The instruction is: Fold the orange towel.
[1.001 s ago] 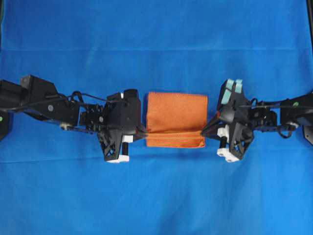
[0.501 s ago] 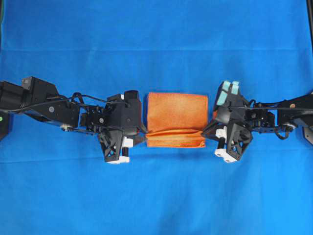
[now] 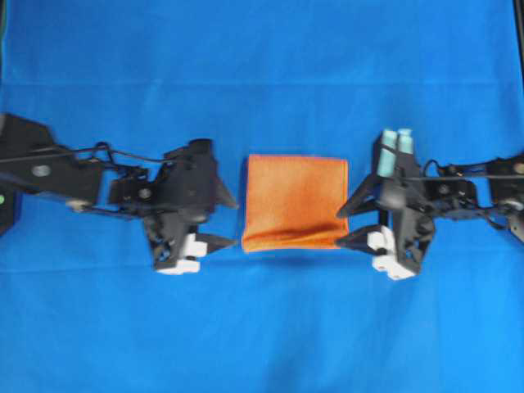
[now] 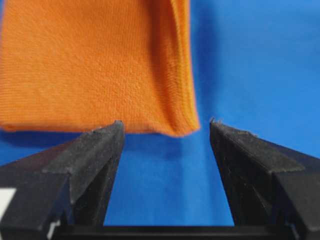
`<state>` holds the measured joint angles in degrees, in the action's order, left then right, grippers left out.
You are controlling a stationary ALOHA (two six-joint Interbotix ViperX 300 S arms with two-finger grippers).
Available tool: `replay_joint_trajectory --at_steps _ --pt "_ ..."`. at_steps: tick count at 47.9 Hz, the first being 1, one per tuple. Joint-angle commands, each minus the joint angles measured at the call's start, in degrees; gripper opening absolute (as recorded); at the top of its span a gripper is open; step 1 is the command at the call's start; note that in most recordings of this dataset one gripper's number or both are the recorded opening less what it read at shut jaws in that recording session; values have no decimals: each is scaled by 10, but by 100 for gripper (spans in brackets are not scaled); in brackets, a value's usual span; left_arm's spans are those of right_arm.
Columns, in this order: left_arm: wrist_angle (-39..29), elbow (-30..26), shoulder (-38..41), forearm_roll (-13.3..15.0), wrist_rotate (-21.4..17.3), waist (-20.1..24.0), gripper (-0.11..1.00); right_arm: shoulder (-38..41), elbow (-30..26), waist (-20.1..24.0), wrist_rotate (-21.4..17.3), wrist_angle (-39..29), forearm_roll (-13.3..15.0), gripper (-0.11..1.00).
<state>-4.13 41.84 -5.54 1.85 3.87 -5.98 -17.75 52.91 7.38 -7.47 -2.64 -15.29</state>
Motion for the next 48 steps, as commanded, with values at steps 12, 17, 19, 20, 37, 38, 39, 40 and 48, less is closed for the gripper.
replay_joint_trajectory --at_steps 12,17,19,20,37,38,39,40,48 --pt "7 87 -211 -3 -22 -2 62 -208 48 -31 0 -9 92 60" --pt "41 135 -291 -3 -27 -2 62 -278 67 -46 0 -15 122 60" --pt "50 151 -320 -3 -29 -2 62 -308 76 -54 0 -20 140 60" --pt "53 160 -334 -3 -31 -2 62 -318 79 -56 0 -23 145 60" --pt "62 270 -521 -3 -66 5 62 -446 172 -101 1 -26 198 60" --pt "62 276 -529 -2 -67 5 62 -451 178 -102 1 -24 200 60" --pt "62 281 -537 -3 -67 5 62 -454 184 -103 1 -20 200 60" --pt "62 288 -544 -3 -67 6 62 -459 191 -104 1 -18 202 60" --pt "62 334 -597 -2 -68 6 62 -473 230 -105 0 8 210 60"
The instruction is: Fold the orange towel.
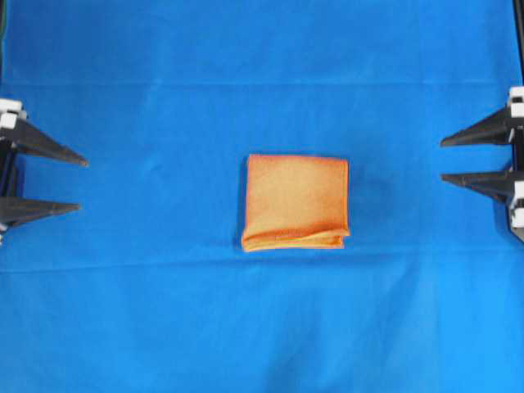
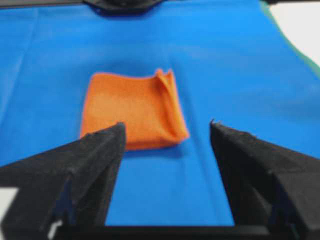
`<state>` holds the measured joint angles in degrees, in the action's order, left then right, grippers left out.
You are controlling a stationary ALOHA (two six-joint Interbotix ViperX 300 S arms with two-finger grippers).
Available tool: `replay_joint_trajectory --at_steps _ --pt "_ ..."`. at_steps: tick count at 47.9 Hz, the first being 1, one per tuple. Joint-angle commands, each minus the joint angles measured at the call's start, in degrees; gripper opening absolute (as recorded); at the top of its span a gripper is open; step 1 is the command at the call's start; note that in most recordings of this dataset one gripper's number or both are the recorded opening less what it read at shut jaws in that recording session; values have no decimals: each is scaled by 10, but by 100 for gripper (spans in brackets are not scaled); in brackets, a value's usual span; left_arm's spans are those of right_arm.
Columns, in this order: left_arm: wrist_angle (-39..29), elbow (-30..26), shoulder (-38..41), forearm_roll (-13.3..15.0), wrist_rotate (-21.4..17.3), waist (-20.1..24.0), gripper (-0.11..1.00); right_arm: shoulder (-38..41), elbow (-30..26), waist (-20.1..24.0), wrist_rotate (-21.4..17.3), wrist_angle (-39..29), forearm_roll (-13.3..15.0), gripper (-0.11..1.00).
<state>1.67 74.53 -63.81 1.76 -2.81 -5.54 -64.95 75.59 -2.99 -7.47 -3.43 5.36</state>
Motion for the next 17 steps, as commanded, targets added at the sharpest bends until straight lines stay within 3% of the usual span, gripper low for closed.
replay_joint_trajectory --at_steps 1,17 --pt "5 11 -19 -2 -1 2 62 -1 7 -2 0 20 4 60" --pt "13 47 -40 -2 -1 6 62 19 33 -3 -8 68 -4 59"
